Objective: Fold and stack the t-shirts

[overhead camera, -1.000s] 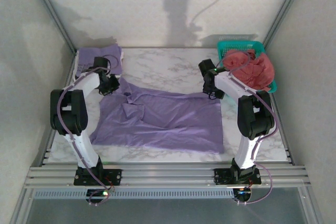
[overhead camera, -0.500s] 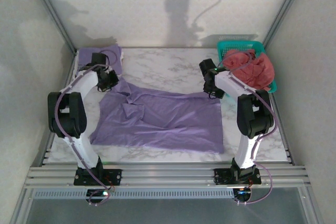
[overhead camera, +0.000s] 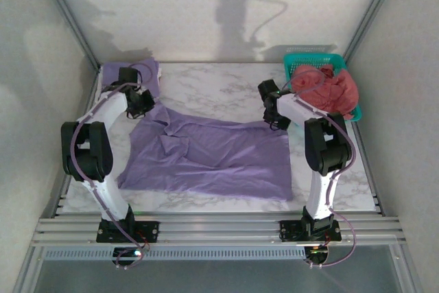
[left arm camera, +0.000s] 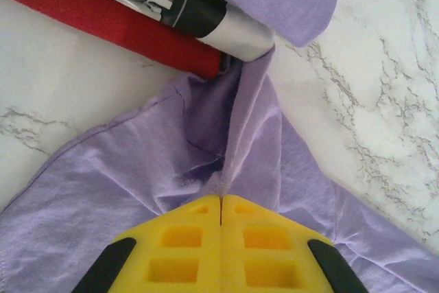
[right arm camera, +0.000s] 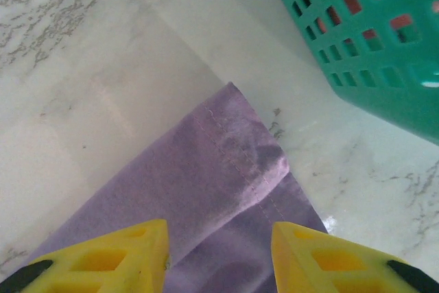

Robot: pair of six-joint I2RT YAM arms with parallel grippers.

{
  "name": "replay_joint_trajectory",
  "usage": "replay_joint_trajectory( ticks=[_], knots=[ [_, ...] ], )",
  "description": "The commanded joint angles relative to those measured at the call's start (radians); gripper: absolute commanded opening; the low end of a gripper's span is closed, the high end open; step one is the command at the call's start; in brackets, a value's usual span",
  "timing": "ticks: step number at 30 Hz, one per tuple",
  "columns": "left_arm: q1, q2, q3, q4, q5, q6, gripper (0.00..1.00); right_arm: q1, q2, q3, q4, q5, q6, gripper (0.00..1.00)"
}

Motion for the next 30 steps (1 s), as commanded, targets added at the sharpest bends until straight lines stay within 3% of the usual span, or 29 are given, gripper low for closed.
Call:
replay_joint_trajectory(
  ticks=[1, 9, 20, 30],
  knots=[
    [0.003, -0.051, -0.015, -0.026, 0.013, -0.007, 0.0, 0.001, 0.022, 0.023, 0.024, 0.002, -0.005, 0.44],
    [0.003, -0.059, -0.022, -0.03, 0.013, -0.003, 0.0, 0.01, 0.042, 0.02, 0.051, 0.018, -0.005, 0.37],
    [0.003, -0.072, -0.044, -0.03, 0.013, 0.003, 0.0, 0.019, 0.083, 0.035, 0.025, 0.027, 0.023, 0.38],
    [0.004, -0.083, -0.036, -0.036, 0.014, 0.005, 0.0, 0.024, 0.049, 0.045, 0.022, 0.049, -0.005, 0.09]
  ],
)
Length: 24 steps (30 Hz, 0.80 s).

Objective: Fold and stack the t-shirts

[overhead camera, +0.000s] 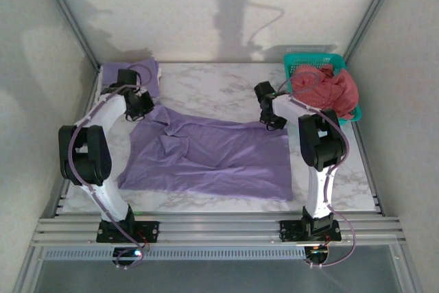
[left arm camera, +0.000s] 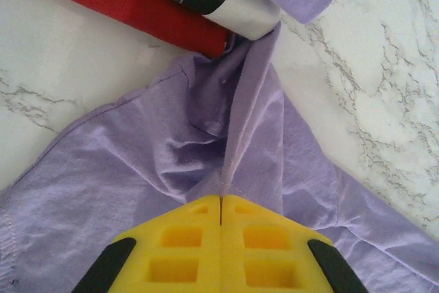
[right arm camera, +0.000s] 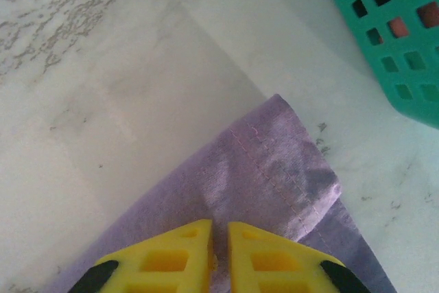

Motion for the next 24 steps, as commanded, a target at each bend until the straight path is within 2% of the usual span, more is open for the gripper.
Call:
replay_joint_trajectory(
  ticks=[1, 3, 6, 9, 12, 18, 24],
  knots=[
    [0.004, -0.038, 0.003, -0.031, 0.011, 0.006, 0.0, 0.009, -0.018, 0.027, -0.029, 0.04, -0.004, 0.07],
    [0.006, -0.04, 0.003, -0.033, 0.01, 0.007, 0.0, 0.009, -0.024, 0.028, -0.032, 0.039, -0.006, 0.04],
    [0.007, -0.041, -0.002, -0.033, 0.01, 0.009, 0.0, 0.011, -0.032, 0.024, -0.037, 0.032, -0.004, 0.07],
    [0.007, -0.044, -0.007, -0.028, 0.013, 0.006, 0.0, 0.016, -0.032, 0.031, -0.053, 0.025, -0.008, 0.24],
    [0.007, -0.043, -0.008, -0.025, 0.015, 0.004, 0.0, 0.021, -0.026, 0.028, -0.061, 0.036, -0.004, 0.31],
    [0.008, -0.046, -0.01, -0.029, 0.013, 0.006, 0.0, 0.021, 0.009, 0.018, -0.038, 0.018, 0.013, 0.32],
    [0.009, -0.049, -0.011, -0.036, 0.01, 0.014, 0.0, 0.02, 0.043, 0.041, -0.035, 0.016, 0.008, 0.26]
  ],
)
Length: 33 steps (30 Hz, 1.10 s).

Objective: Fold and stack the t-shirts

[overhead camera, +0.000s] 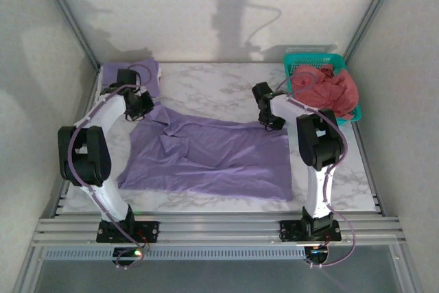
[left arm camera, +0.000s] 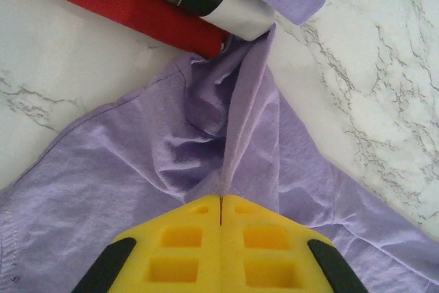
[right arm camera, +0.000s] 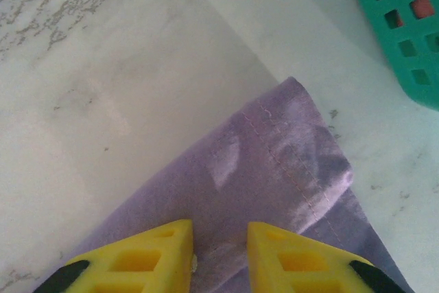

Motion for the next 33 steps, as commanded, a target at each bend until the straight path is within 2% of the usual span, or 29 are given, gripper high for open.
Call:
replay_joint_trajectory(
  ticks=[1, 4, 12, 25, 28, 33],
  knots=[
    [0.009, -0.044, -0.009, -0.038, 0.008, 0.014, 0.0, 0.005, 0.028, 0.026, -0.01, 0.015, 0.008, 0.25],
    [0.012, -0.045, -0.01, -0.039, 0.008, 0.016, 0.0, 0.004, 0.039, 0.025, -0.012, 0.013, 0.006, 0.21],
    [0.018, -0.051, -0.015, -0.036, 0.009, 0.02, 0.0, 0.011, -0.026, 0.0, -0.003, 0.033, -0.027, 0.0],
    [0.023, -0.059, -0.007, -0.039, 0.016, 0.018, 0.0, 0.021, -0.128, -0.041, -0.026, 0.052, -0.02, 0.0],
    [0.023, -0.059, -0.012, -0.036, 0.02, 0.016, 0.0, 0.02, -0.09, -0.026, -0.056, 0.062, -0.008, 0.2],
    [0.024, -0.061, -0.016, -0.039, 0.016, 0.019, 0.0, 0.015, -0.045, -0.027, -0.052, 0.073, 0.006, 0.31]
  ],
)
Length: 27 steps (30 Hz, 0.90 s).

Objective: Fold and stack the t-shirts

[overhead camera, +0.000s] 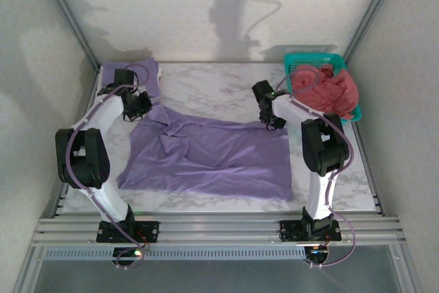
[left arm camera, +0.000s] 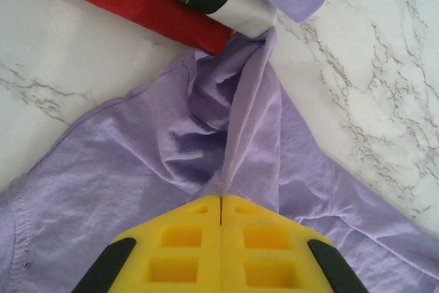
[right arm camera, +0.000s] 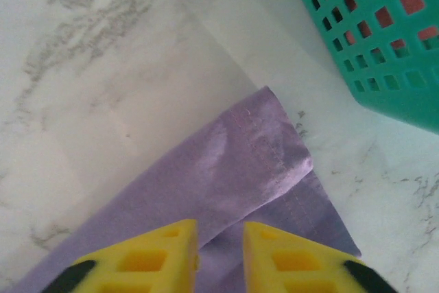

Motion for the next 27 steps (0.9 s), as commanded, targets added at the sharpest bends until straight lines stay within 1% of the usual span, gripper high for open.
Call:
replay_joint_trajectory(
  ticks=[1, 4, 9, 15, 18, 22, 27],
  knots=[
    [0.01, -0.035, -0.009, -0.024, 0.001, 0.017, 0.0, -0.003, 0.042, 0.001, -0.025, 0.033, 0.021, 0.31],
    [0.011, -0.033, -0.011, -0.018, 0.004, 0.012, 0.0, -0.008, 0.069, 0.015, -0.04, 0.041, 0.019, 0.32],
    [0.011, -0.032, -0.014, -0.016, 0.005, 0.011, 0.0, -0.017, 0.089, 0.011, -0.049, 0.096, 0.012, 0.33],
    [0.011, -0.022, -0.011, -0.02, -0.002, 0.016, 0.0, -0.029, 0.09, -0.01, -0.007, 0.086, 0.004, 0.33],
    [0.011, -0.023, -0.009, -0.02, -0.004, 0.015, 0.0, -0.031, 0.1, -0.012, 0.013, 0.094, -0.019, 0.3],
    [0.011, -0.019, -0.004, -0.028, -0.008, 0.019, 0.0, -0.036, 0.096, -0.031, 0.071, 0.087, -0.053, 0.24],
    [0.013, -0.021, 0.001, -0.037, -0.016, 0.027, 0.0, -0.041, 0.099, -0.034, 0.079, 0.089, -0.067, 0.24]
  ],
)
